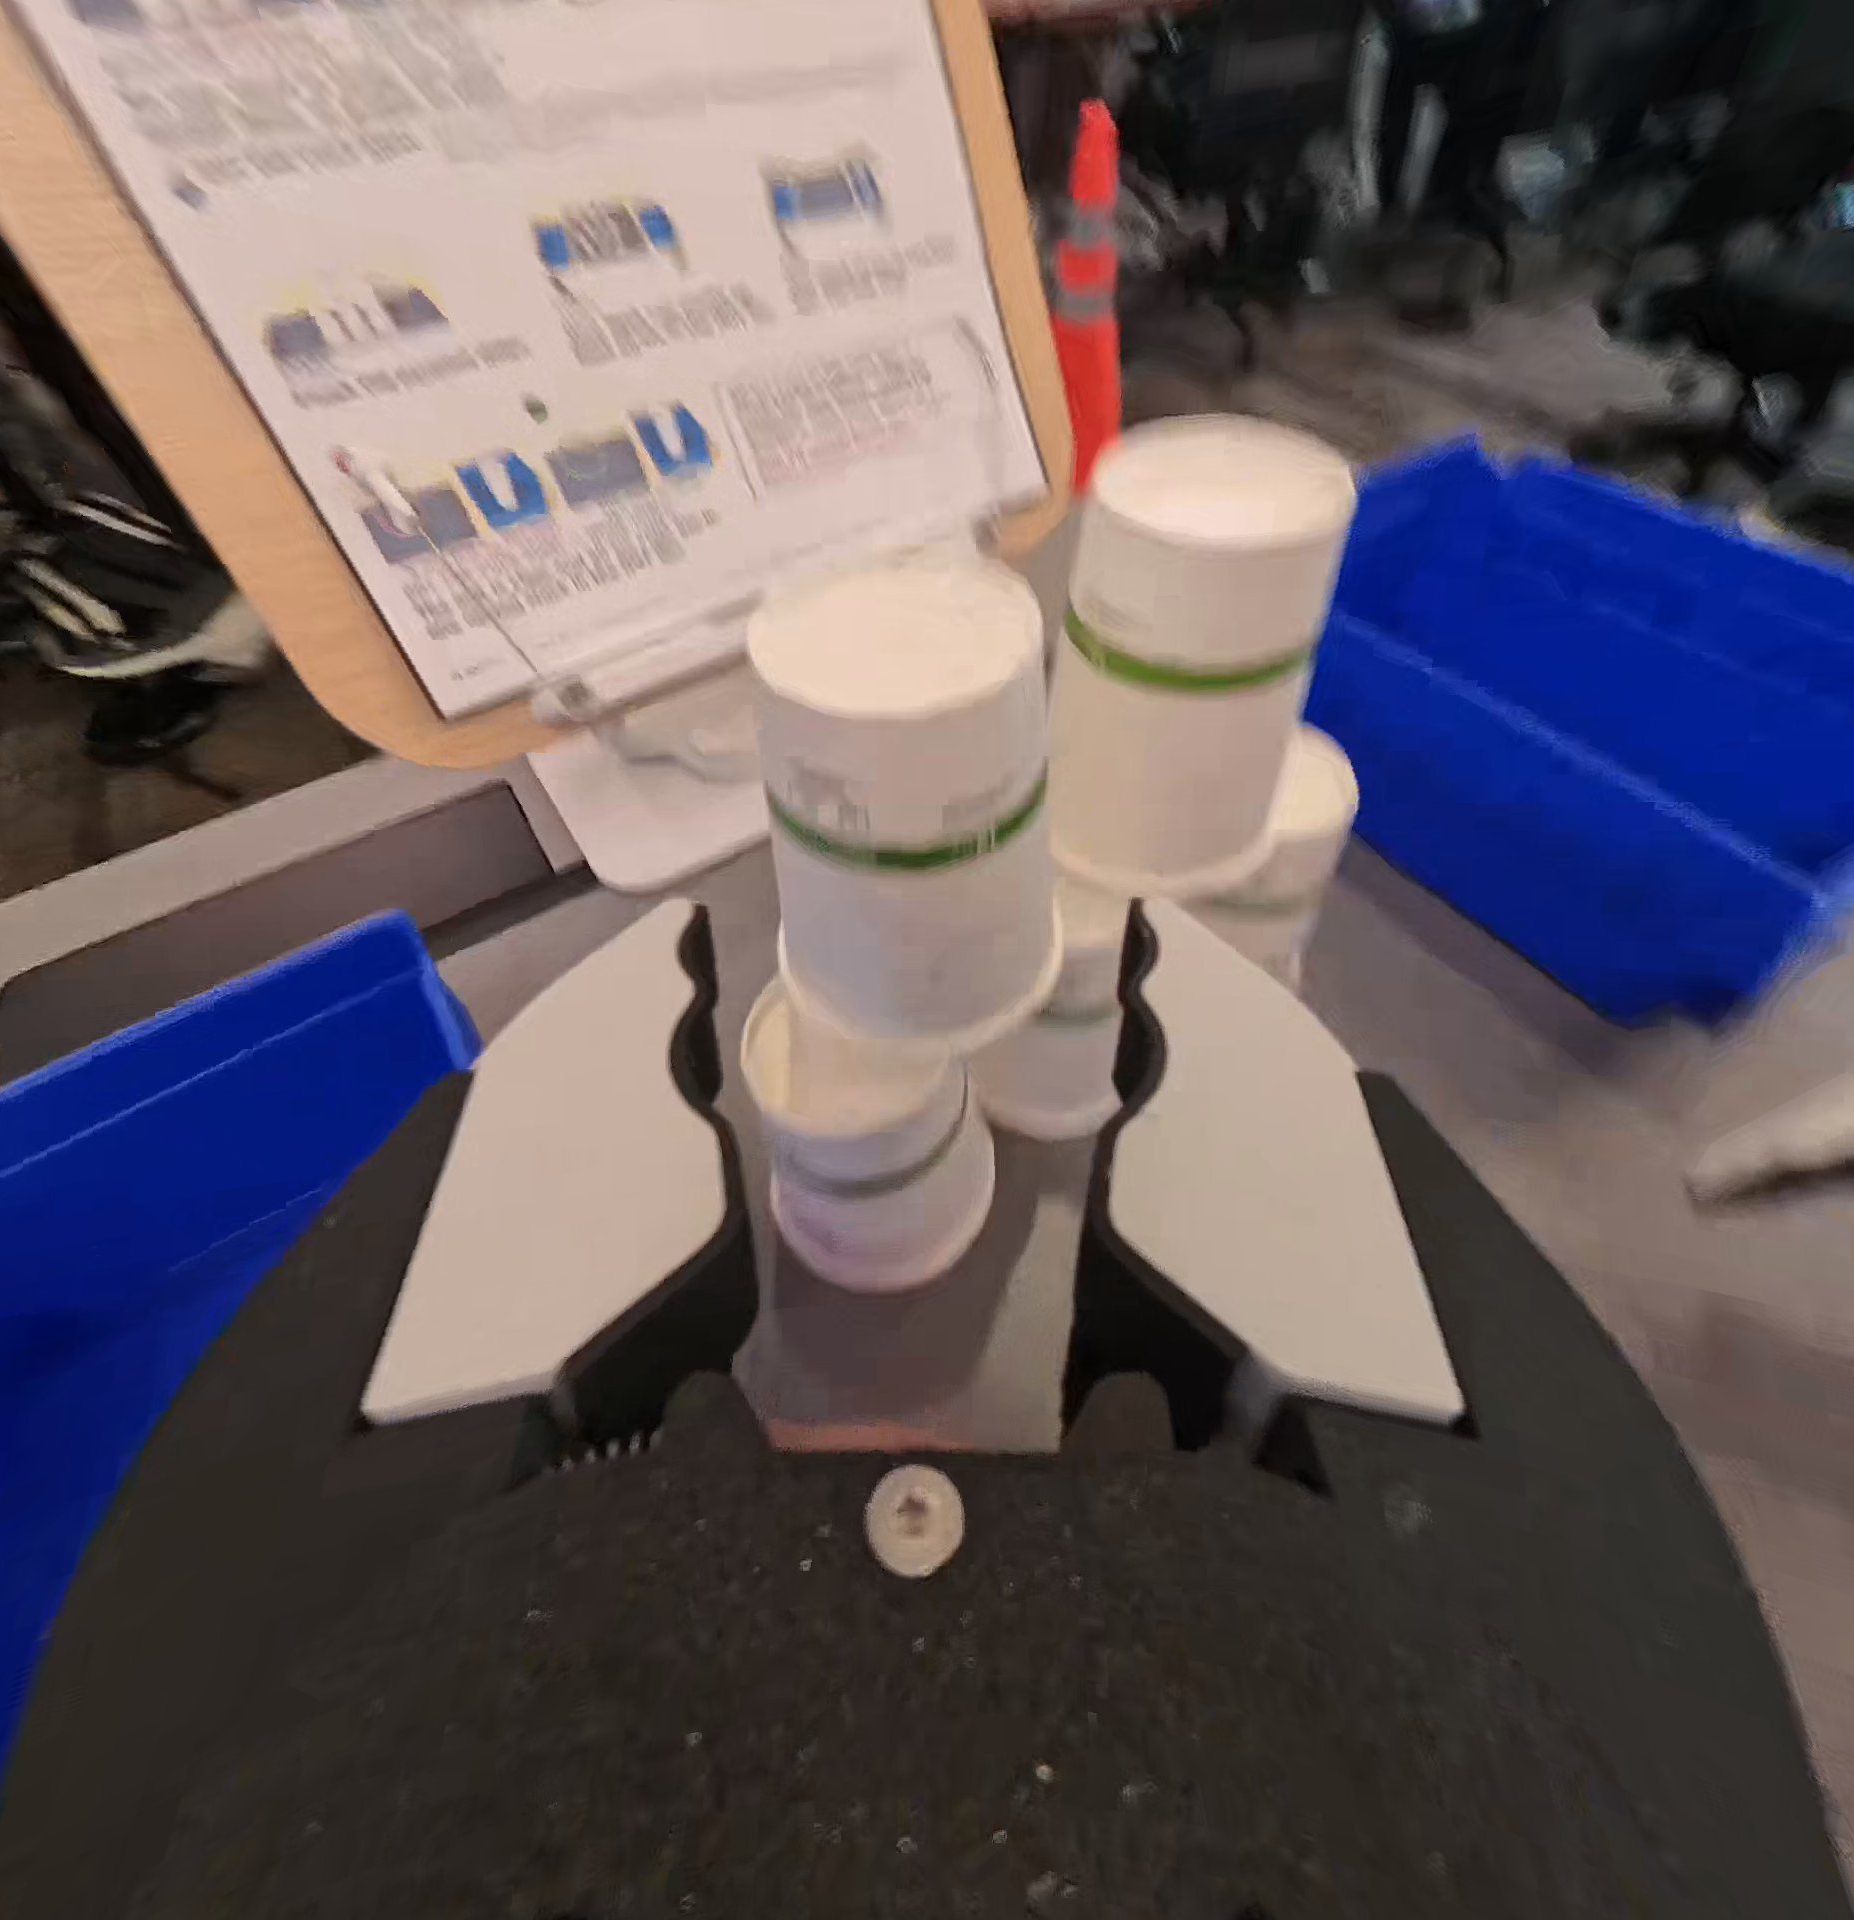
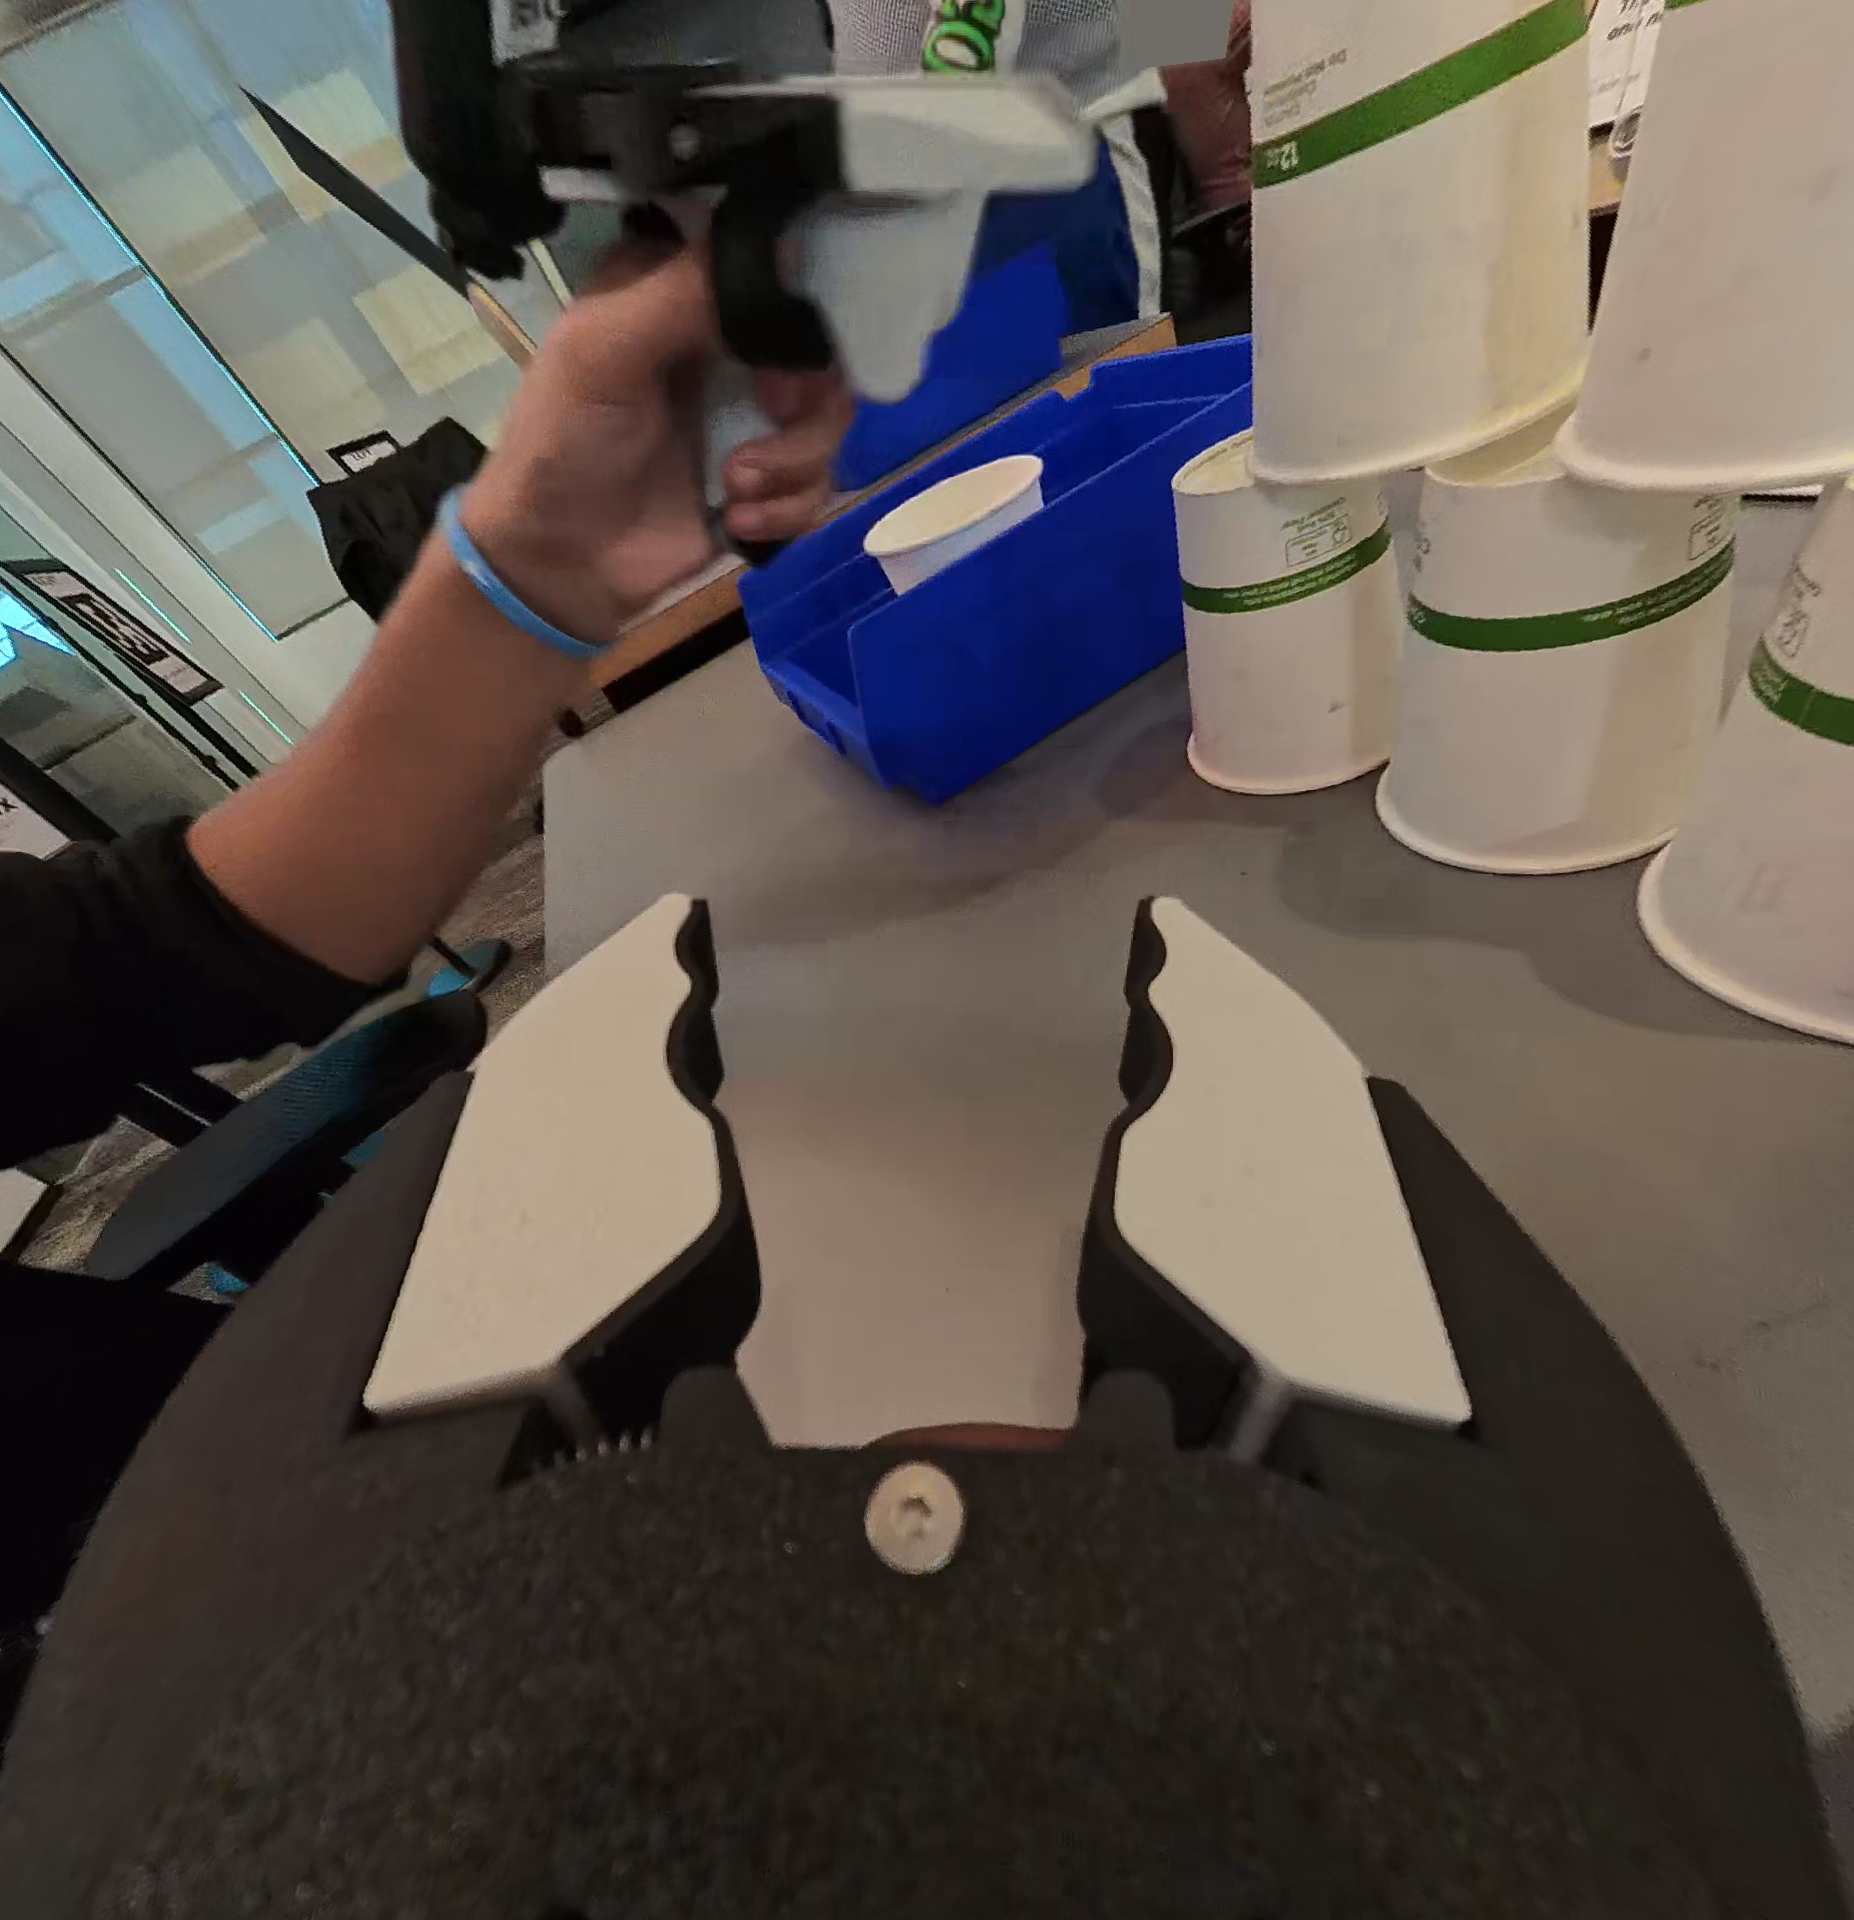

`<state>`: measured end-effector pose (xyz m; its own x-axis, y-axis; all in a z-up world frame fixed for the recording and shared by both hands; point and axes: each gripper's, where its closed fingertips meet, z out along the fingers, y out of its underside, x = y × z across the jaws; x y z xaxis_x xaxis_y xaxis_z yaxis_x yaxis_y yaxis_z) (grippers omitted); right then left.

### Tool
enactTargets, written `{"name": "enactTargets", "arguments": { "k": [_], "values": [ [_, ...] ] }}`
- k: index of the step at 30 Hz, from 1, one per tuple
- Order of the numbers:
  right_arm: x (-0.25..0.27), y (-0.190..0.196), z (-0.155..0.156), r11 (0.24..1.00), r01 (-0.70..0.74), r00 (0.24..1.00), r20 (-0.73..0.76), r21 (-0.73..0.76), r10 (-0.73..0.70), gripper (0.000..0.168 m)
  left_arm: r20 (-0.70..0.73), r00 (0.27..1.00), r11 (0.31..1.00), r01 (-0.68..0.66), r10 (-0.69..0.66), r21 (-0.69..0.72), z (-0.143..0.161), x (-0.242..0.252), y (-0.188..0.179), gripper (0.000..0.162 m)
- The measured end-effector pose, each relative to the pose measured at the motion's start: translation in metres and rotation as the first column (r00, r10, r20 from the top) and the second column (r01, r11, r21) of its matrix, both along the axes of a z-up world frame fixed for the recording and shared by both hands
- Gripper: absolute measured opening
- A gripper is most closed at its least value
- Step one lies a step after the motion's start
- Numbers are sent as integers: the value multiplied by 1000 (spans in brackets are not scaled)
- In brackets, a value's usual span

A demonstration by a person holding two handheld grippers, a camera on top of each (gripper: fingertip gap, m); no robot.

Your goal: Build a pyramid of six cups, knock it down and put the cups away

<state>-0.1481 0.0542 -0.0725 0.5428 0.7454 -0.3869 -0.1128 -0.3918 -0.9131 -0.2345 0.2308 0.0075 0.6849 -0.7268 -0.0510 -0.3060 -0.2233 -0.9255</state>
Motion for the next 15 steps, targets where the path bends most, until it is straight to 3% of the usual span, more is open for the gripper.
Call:
{"name": "enactTargets", "arguments": {
  "k": [2, 4, 5, 8, 15],
  "values": [
    [1, 0, 0, 1000, -3, 1000, -1, -3, 3, 75, -130, 972, 975, 178, -196, -133, -16, -25, -26, 78],
    [0, 1, -2, 1000, -9, 1000, 2, -9, 9, 75, -278, 885, 920, 315, -374, -235, -36, -59, -46, 57],
    [-1, 1, -3, 1000, -11, 1000, 7, -11, 11, 75, -390, 841, 924, 304, -375, -234, -46, -81, -42, 51],
    [-4, 3, -5, 1000, -17, 1000, 19, -15, 17, 75, -615, 703, 934, 270, -359, -236, -67, -127, -29, 56],
    [-8, 3, -11, 998, -33, 999, 7, -50, 33, 74, -732, 537, 907, 231, -420, -351, -118, -147, -14, 48]
  ]
}}
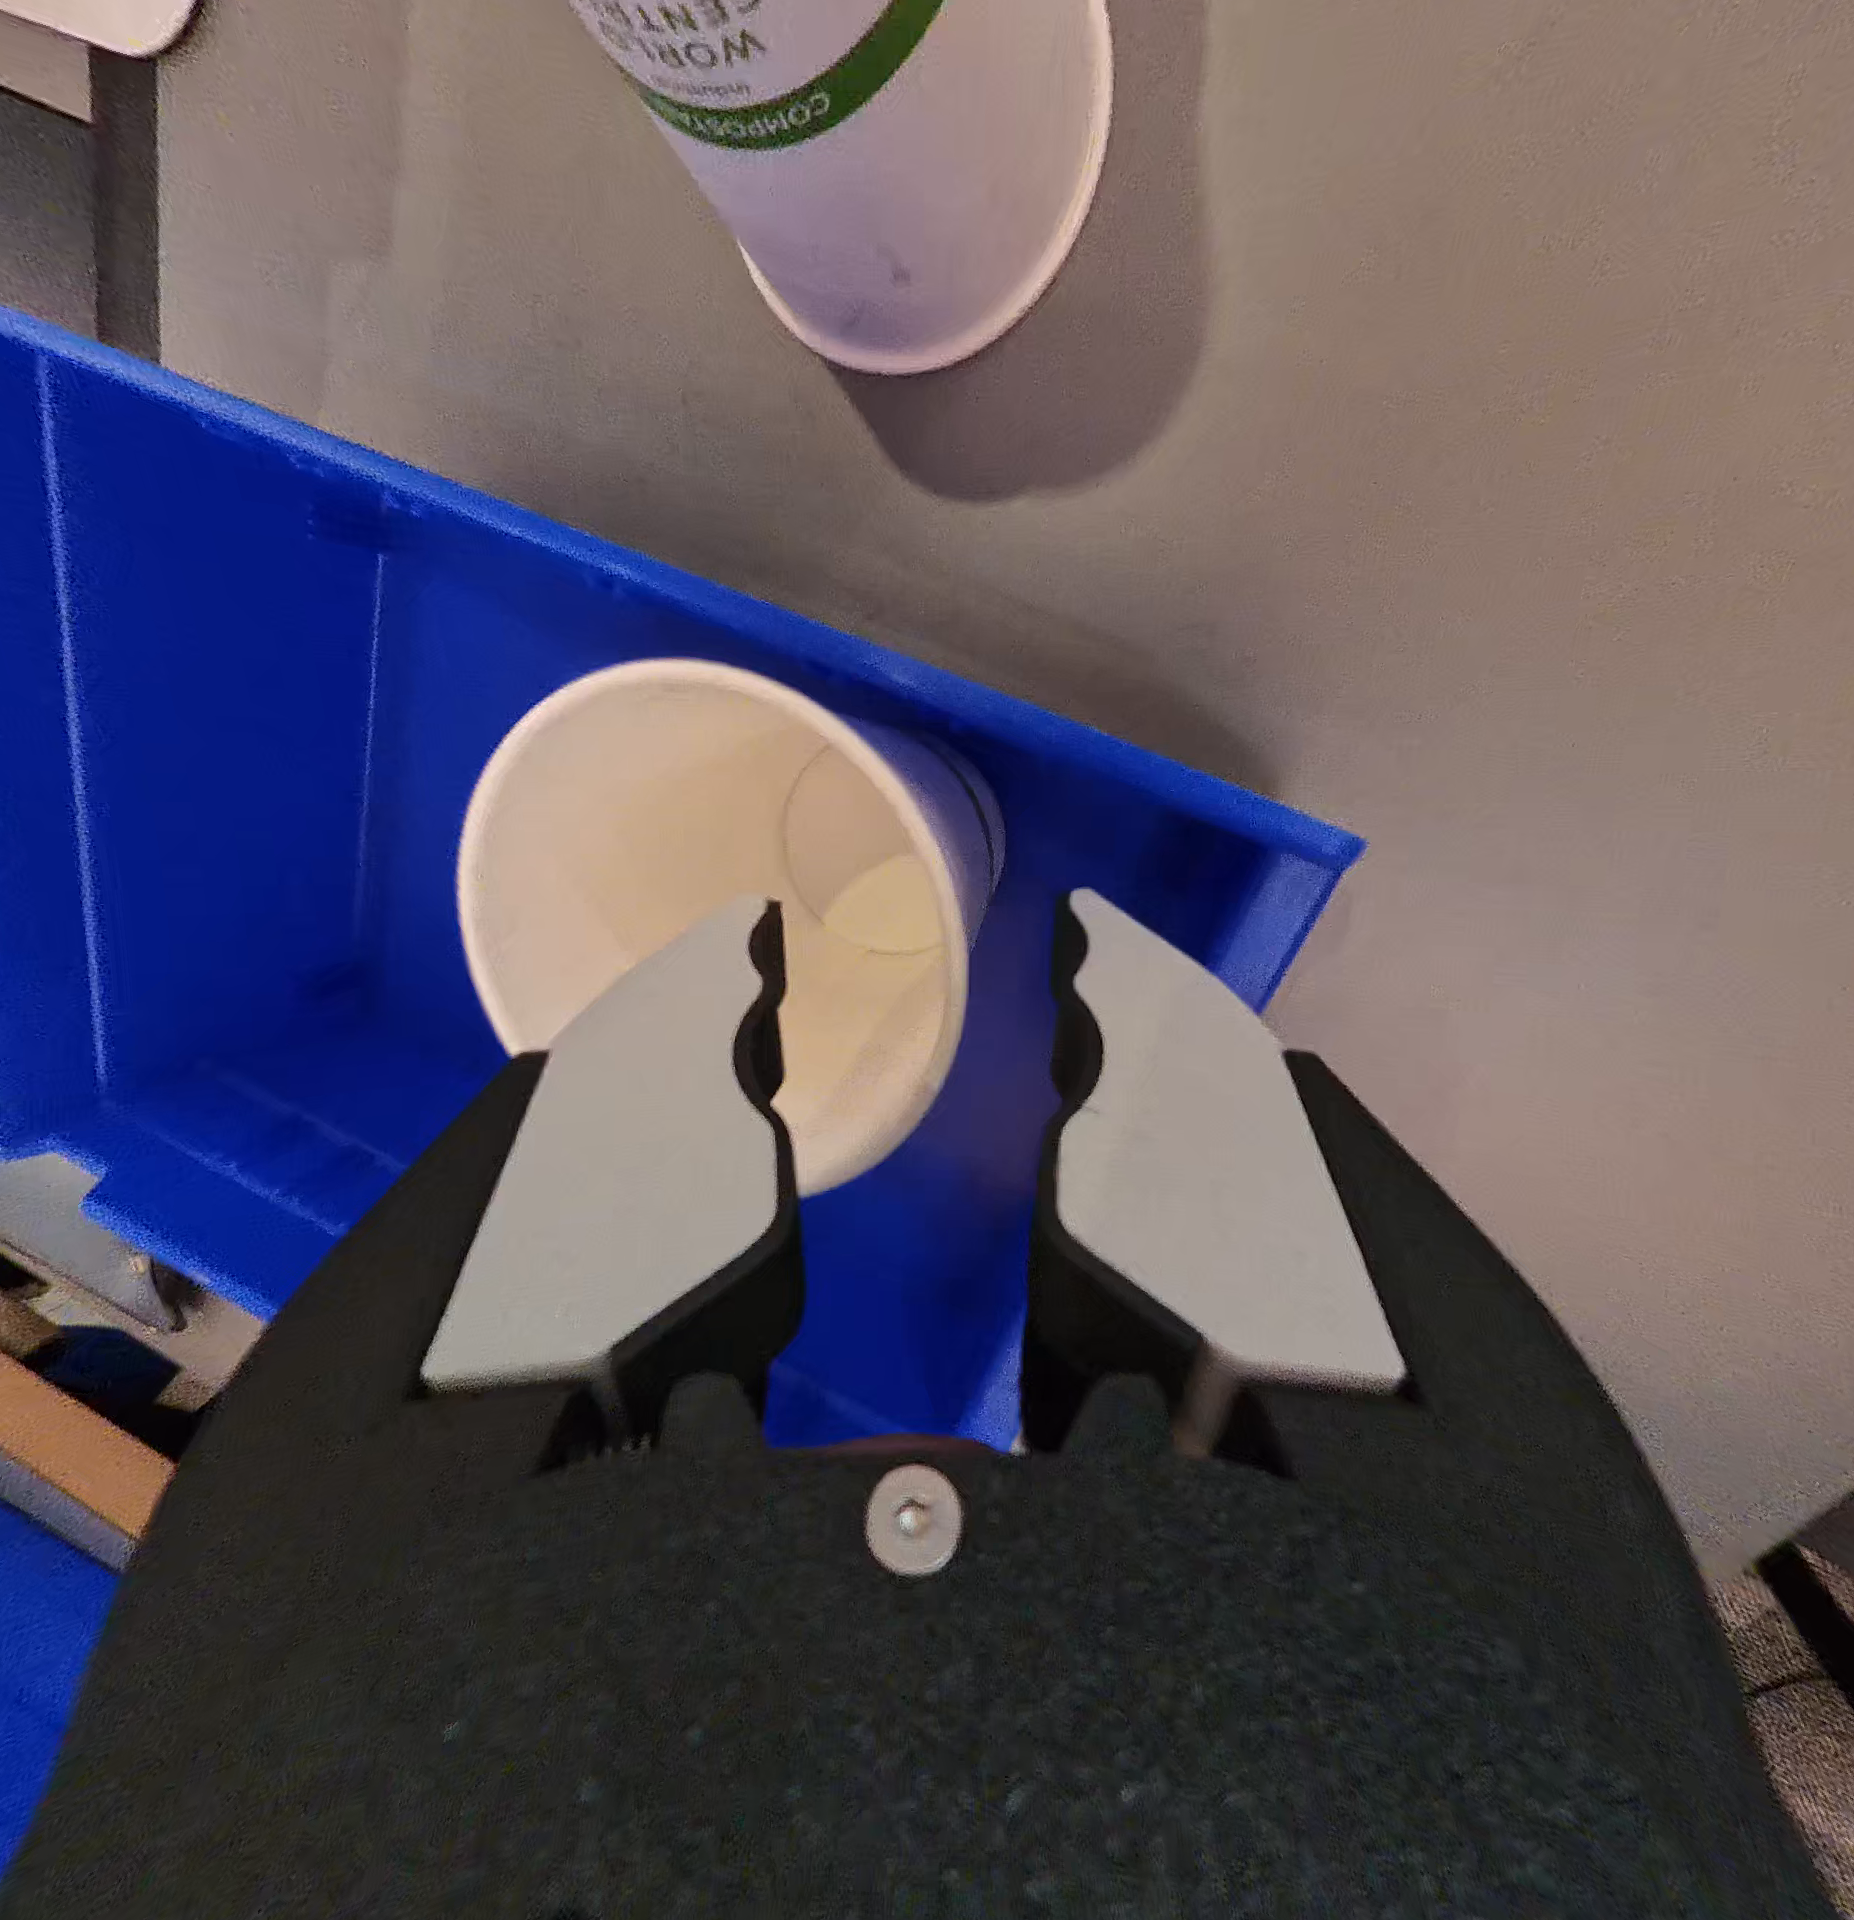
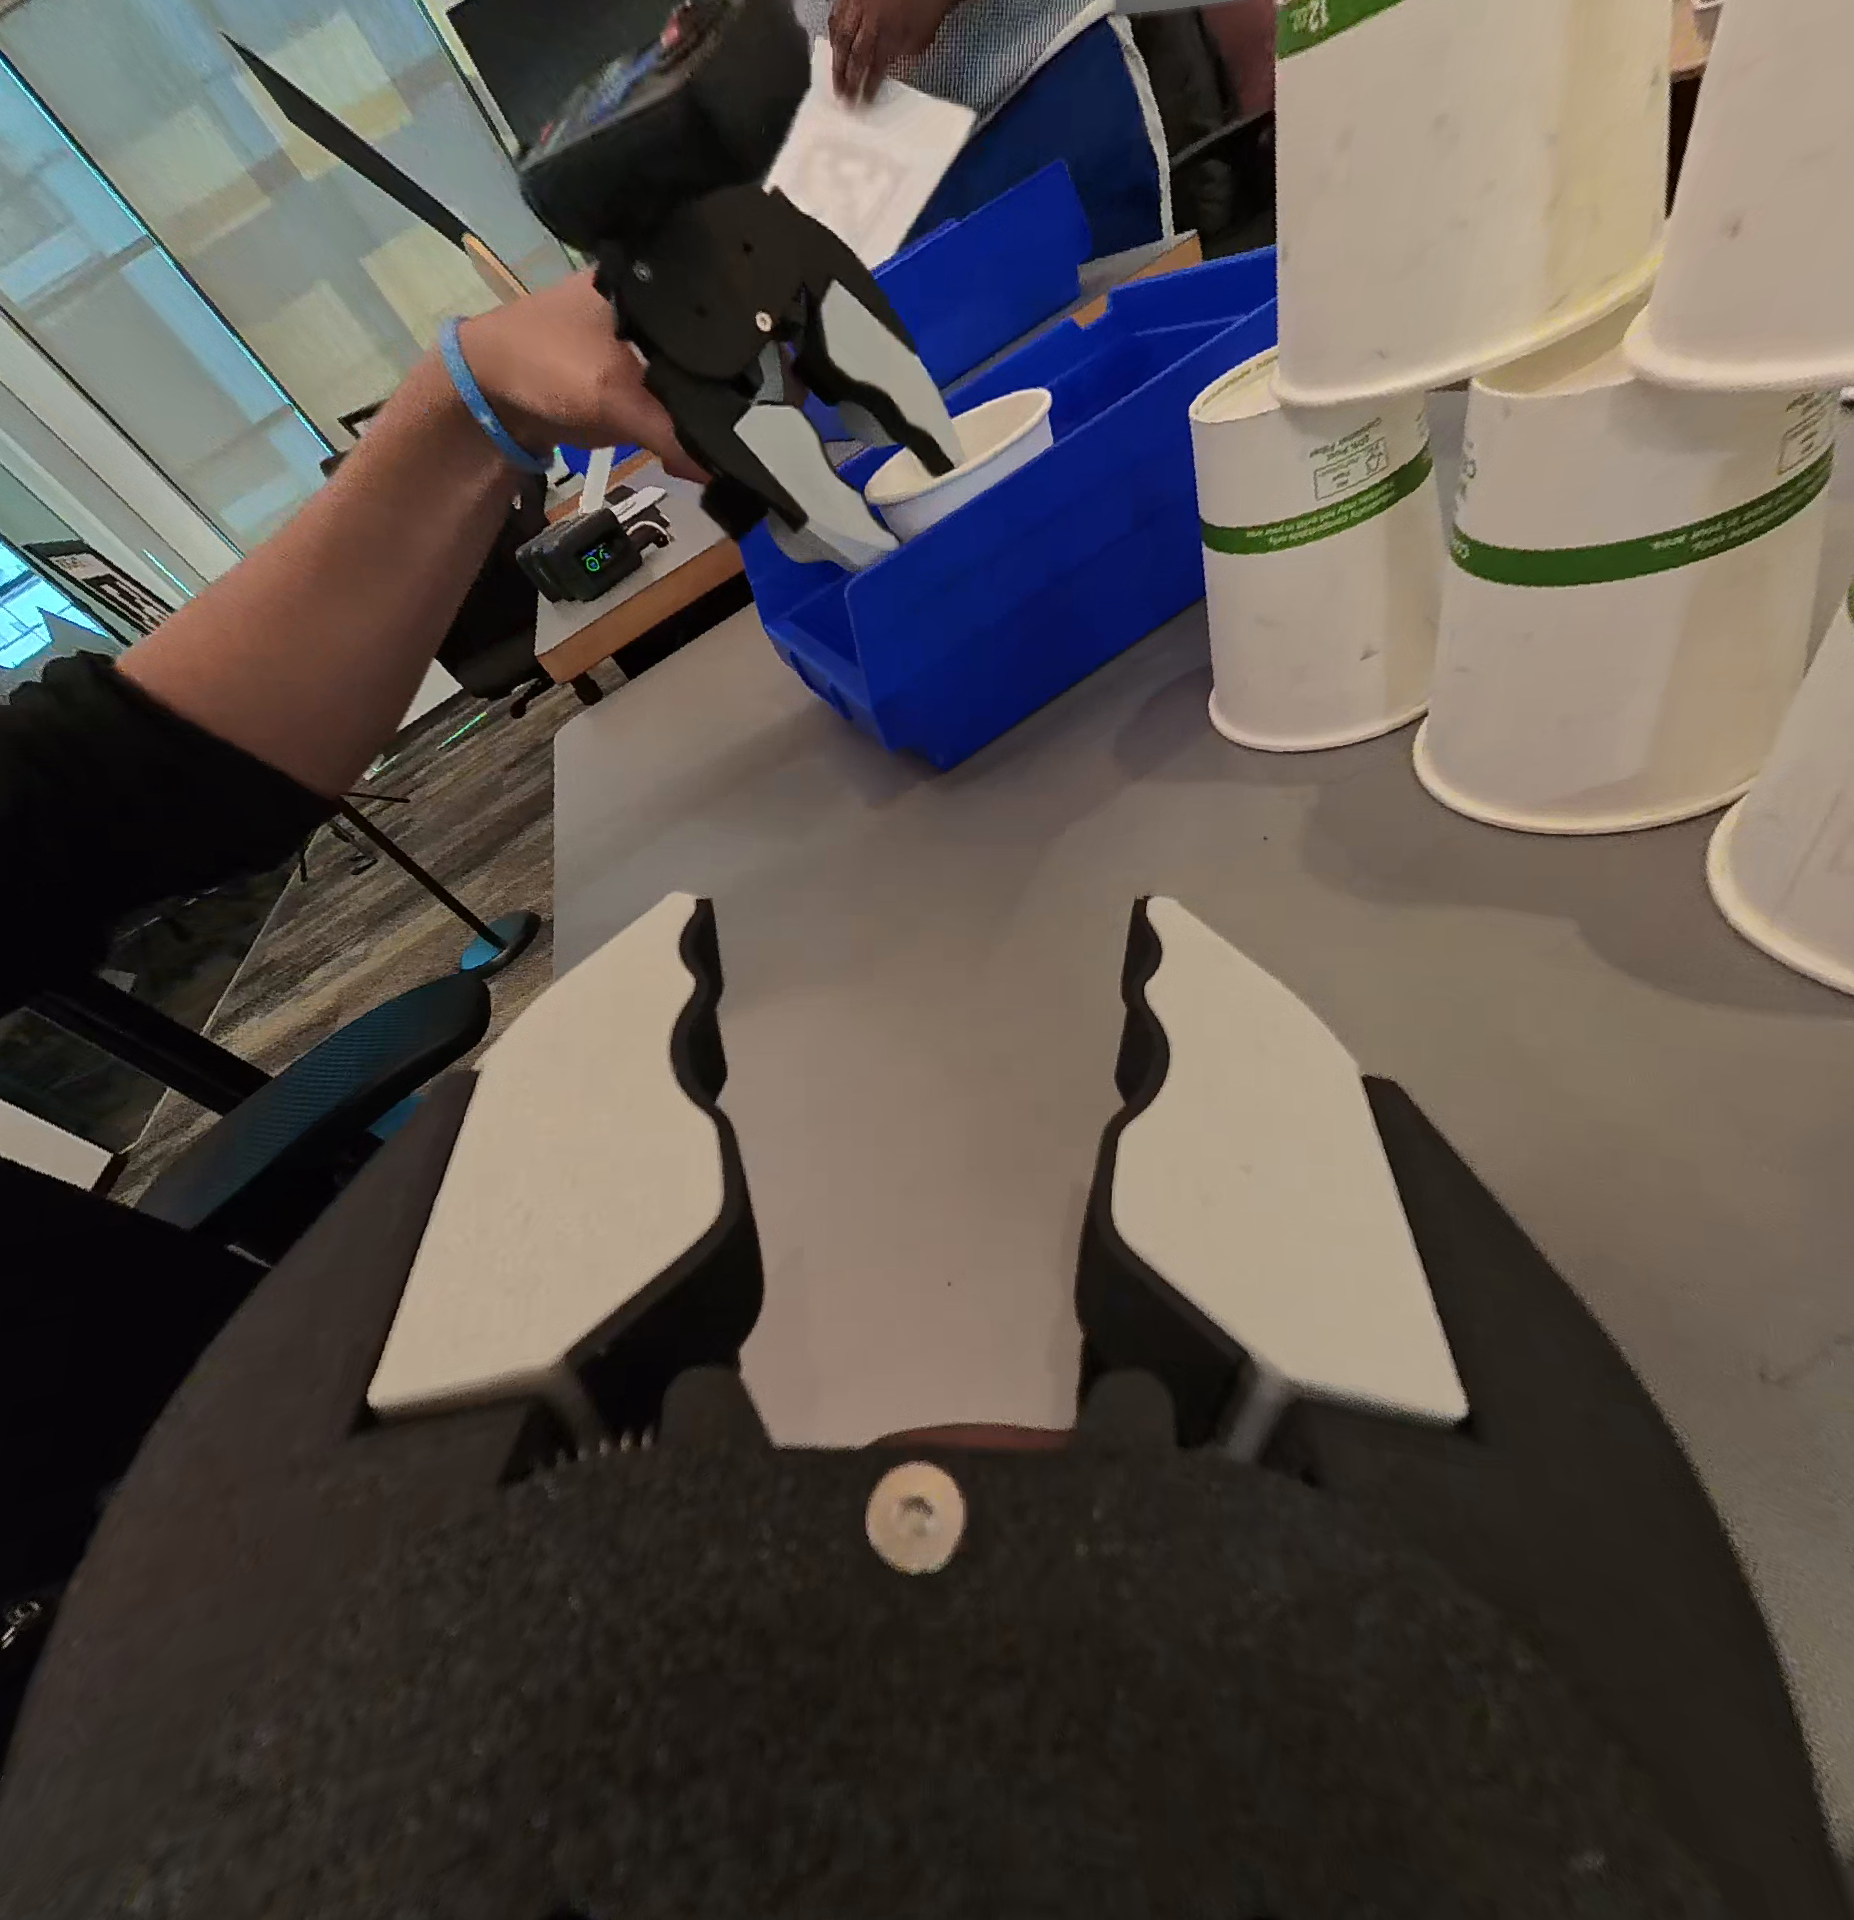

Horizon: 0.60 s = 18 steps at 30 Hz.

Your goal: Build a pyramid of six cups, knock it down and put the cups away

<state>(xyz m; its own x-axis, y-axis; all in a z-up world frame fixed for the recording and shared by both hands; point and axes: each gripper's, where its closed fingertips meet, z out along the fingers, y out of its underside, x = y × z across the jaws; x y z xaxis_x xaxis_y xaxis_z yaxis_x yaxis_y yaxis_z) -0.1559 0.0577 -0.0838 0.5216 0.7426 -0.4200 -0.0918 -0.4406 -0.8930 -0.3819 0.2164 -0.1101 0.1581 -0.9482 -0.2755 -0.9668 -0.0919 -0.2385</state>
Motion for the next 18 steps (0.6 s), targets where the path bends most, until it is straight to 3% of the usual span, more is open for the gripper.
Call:
{"name": "enactTargets", "arguments": {
  "k": [1, 3, 4, 8, 11, 13, 14, 16, 18],
  "values": [
    [0, 0, -1, 1000, 0, 1000, 0, -4, 0, 74, 5, 1000, 1000, 4, -4, 1, -3, 2, 1, 43],
    [1, 0, -2, 1000, -2, 1000, -2, -11, 2, 74, 77, 997, 1000, 15, -14, -11, -1, 12, 0, 11],
    [2, 0, -3, 1000, -2, 1000, -4, -14, 2, 73, 106, 994, 1000, 7, -5, -17, 2, 13, 0, 6],
    [4, -1, -4, 1000, -6, 1000, -5, -21, 5, 73, 167, 983, 996, -87, 81, 30, 24, -5, 10, 4],
    [6, 1, -2, 1000, 2, 1000, 0, -13, -2, 71, 335, 928, 984, -178, 164, 11, 51, -23, 14, 3],
    [10, 3, 2, 1000, 14, 1000, -8, 9, -14, 72, 510, 834, 975, -221, 209, -38, 75, -27, 14, 4],
    [12, 5, 4, 999, 21, 1000, -14, 25, -21, 73, 619, 753, 973, -214, 222, -88, 89, -22, 11, 4],
    [17, 10, 12, 997, 42, 999, -31, 62, -40, 76, 806, 532, 966, -128, 257, -224, 120, 0, -2, 3],
    [20, 17, 26, 990, 57, 997, -63, 126, -50, 82, 884, 349, 948, -54, 312, -313, 142, 28, -12, 3]
  ]
}}
